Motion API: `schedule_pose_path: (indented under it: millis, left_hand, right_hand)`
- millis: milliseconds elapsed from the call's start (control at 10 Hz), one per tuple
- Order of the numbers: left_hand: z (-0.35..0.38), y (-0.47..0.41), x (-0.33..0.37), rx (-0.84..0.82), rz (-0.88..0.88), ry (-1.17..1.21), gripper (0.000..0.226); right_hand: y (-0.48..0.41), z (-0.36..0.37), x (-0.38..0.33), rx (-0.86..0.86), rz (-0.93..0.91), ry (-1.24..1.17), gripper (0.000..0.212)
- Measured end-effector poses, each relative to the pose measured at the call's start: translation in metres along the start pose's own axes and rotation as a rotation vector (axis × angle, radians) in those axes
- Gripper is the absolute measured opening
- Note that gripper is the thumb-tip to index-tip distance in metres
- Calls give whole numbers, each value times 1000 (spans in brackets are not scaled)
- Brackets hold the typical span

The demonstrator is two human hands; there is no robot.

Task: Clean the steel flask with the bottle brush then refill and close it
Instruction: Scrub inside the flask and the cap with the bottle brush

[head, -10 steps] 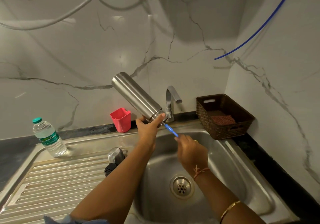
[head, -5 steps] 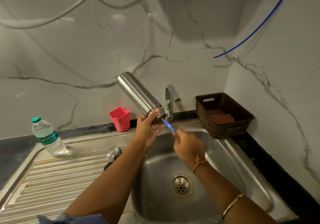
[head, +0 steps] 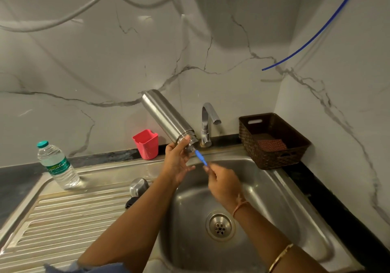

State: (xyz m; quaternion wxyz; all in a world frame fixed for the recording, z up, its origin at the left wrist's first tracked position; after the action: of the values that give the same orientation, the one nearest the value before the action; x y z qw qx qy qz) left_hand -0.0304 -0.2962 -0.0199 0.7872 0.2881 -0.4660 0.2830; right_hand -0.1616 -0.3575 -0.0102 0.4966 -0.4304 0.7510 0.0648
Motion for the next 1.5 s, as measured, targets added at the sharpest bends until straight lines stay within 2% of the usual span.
schedule_pose_path:
  millis: [100, 200, 300, 400, 500, 600, 700, 800, 900, 1000, 1100, 1200, 1300, 1400, 1500]
  left_hand:
    - [2, -2, 3, -44, 1, 0, 57]
    - [4, -4, 10, -7, 29, -21, 45]
    - [4, -8, 16, 58, 46, -55, 49]
    - [5, -8, 12, 102, 28, -34, 55]
    - [5, -4, 7, 81, 18, -16, 45]
    - [2, 1, 7, 27, 20, -51, 51]
    - [2, 1, 11, 22, 47, -96, 40]
    - [5, -2, 19, 79, 105, -150, 39]
    - [13, 1, 16, 79, 110, -152, 51]
    - [17, 5, 10, 41, 75, -124, 55]
    - [21, 6, 10, -45, 34, -61, 40]
    - [21, 6, 12, -25, 49, -81, 39]
    - [21, 1, 14, 51, 76, -131, 50]
    - [22, 0, 14, 64, 68, -94, 55]
    - [17, -4, 21, 55, 77, -47, 70]
  right_hand:
    - [2, 16, 16, -309, 549, -1003, 27]
    - [-3, 5, 12, -210, 329, -653, 29]
    - [2, -10, -8, 182, -319, 476, 28]
    - [3, -9, -16, 286, -398, 687, 16]
    - [-5, -5, -7, 64, -60, 206, 22]
    - [0, 13, 18, -252, 492, -872, 27]
    - [8, 18, 15, -294, 516, -997, 23]
    - [6, -1, 2, 44, -96, 43, 27]
    - [9, -12, 0, 308, -407, 598, 35]
    - [0, -13, 12, 116, -30, -62, 26]
    - [3, 5, 22, -258, 587, -1088, 26]
    - [2, -2, 20, -262, 471, -952, 24]
    - [2, -23, 7, 119, -173, 235, 21]
    - [3, -23, 5, 195, -298, 401, 28]
    - [-5, -14, 27, -107, 171, -397, 24]
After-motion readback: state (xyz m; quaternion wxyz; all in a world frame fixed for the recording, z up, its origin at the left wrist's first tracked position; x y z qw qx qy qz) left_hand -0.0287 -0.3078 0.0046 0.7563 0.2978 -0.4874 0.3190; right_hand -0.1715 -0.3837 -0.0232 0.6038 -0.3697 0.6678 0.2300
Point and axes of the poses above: each hand's wrist, its own y-axis away from the middle knuckle, its own z-axis out of the palm, x = y × z, the point moved 6 cm from there along -y, towards the middle knuckle, and after that the axes turned 8 degrees about -y, right-handed, at the moved point
